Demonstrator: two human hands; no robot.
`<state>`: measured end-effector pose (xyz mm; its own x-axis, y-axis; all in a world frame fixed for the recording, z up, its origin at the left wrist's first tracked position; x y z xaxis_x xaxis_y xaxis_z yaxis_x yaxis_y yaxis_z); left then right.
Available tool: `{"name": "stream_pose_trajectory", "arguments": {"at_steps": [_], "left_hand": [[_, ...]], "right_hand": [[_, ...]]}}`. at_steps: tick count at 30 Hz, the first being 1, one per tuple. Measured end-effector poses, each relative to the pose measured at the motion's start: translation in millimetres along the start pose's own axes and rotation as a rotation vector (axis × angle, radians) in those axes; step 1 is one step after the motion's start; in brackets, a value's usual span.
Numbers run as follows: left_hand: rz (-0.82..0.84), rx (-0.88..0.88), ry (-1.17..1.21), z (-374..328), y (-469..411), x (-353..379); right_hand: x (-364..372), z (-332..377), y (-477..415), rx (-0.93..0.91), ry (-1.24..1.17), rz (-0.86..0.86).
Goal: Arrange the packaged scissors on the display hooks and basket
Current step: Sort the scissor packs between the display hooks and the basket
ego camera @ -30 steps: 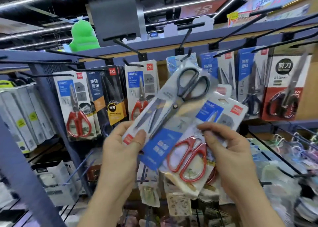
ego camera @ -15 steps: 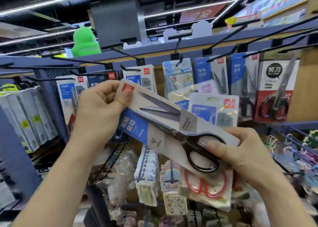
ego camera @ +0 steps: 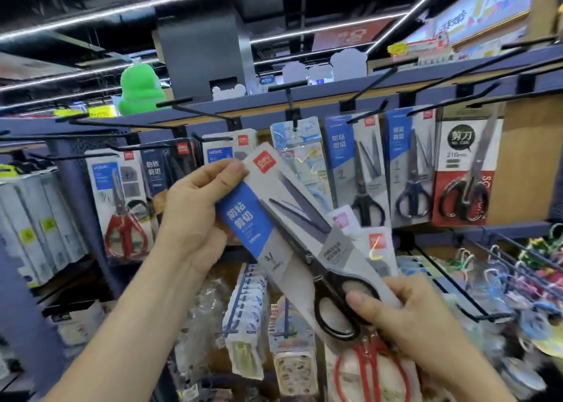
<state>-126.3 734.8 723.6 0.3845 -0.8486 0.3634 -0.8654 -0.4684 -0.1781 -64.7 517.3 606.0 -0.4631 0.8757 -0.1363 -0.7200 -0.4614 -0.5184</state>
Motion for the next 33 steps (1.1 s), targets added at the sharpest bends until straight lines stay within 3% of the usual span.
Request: {"name": "stream_pose_trajectory", "arguments": {"at_steps": [3,6,12,18,23,29,33], "left_hand": [[0.110,0.015,0.061,6.7,-4.8,45.1],[0.217,0.067,-0.065,9.0,-4.1,95.3],[0.126,0.306,-0.323,-1.4,-19.6,149.8],[0.067,0.295,-0.402,3.6,-42.4,157.8],[0.056,0.128,-0.379,16.3,-58.3,153.3],[0.132,0.174,-0.653,63.3,-14.3,125.0],[-0.019,0.220,-0.818,72.7,-33.3,115.4]], "right_hand": [[-9.5,-5.7,5.6,0.007,-0.007,-0.061],[-31.0,-14.4,10.5,0.038,-0.011,-0.232],[-60.4,-18.5,4.8,0.024,-0.028,-0.333],[-65.5,-11.1,0.8,-0.016,-0.050,-0.343],[-62.2,-10.4,-0.8,-0.001,-0.084,-0.349],[-61.9,-22.7,-11.7,0.029,-0.121,-0.413],[-71.1,-26.7,-15.8,0.000,-0.105,-0.429]]}}
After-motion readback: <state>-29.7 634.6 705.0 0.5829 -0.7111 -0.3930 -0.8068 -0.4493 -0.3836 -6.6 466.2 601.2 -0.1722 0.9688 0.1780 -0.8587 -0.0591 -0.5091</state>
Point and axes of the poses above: each hand's wrist, its own y-axis away from the middle knuckle, its own x-axis out of the palm, z = x × y, the point moved 5 cm from there along -y, towards the middle knuckle, and after that the axes turned 15 degrees about -x, right-handed, at the moved point
